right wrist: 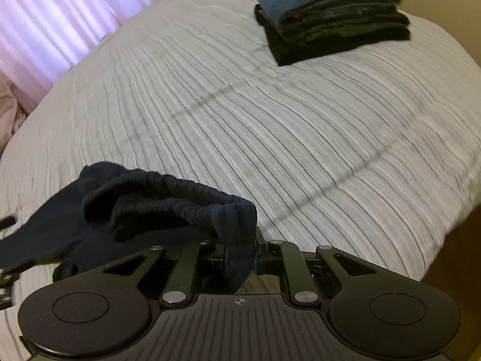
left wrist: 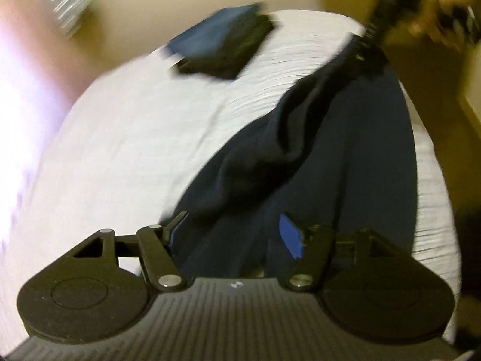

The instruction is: Fold clothes

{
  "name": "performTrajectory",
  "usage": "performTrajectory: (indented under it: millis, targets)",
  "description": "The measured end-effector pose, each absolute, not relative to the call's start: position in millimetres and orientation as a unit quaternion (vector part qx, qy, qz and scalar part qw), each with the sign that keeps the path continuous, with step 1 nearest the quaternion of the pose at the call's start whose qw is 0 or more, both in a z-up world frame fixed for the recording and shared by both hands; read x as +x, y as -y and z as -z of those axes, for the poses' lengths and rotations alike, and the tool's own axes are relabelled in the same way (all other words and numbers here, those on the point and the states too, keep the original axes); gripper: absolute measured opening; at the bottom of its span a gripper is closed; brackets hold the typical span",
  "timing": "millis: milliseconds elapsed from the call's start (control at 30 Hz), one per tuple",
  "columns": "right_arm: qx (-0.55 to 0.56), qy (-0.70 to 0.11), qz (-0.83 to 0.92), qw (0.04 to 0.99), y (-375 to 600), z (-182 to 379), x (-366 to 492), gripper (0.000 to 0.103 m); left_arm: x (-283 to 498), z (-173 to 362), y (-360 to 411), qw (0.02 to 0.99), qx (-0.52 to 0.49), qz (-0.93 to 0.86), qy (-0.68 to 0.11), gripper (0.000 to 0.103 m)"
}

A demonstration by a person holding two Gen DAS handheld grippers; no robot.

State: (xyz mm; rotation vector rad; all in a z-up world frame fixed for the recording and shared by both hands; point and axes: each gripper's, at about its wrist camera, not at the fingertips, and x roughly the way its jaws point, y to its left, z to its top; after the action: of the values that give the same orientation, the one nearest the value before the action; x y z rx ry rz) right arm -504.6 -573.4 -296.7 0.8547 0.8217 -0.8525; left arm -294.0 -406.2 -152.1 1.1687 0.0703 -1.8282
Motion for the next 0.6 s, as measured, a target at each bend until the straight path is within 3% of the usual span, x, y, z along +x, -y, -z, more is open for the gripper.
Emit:
performTrajectory:
  millis: [200,267,300,333,467,600]
  targets:
    - [0.429,-0.361,0.383,0.734,582.8,308.4,-529.2,0.013,-357.2,196.9,478.2,0.382,0.534,0.754,0.029,0.058]
    - [0.443,-0.363,0.37,0.731,592.8,316.9,-536.8,0.013,-372.1,213.4,497.4,0.351,0.555,0.754,0.022,0.031]
    - [0.45,-0.364,0.363,0.73,599.0,322.4,-540.4,0.013,-376.1,212.7,507.8,0.352,0.551,0.756,0.007,0.012]
    - [0.456,-0.365,0.355,0.73,607.1,329.1,-544.7,0.013,-379.6,210.5,518.3,0.357,0.546,0.758,-0.01,0.006]
    - [0.484,-0.356,0.339,0.725,630.4,342.8,-573.9,0.013,-391.8,179.3,580.3,0.401,0.497,0.766,-0.075,0.002]
    - [0.51,-0.318,0.342,0.722,657.2,335.5,-612.7,0.013,-421.2,155.8,660.2,0.392,0.487,0.777,-0.073,0.002]
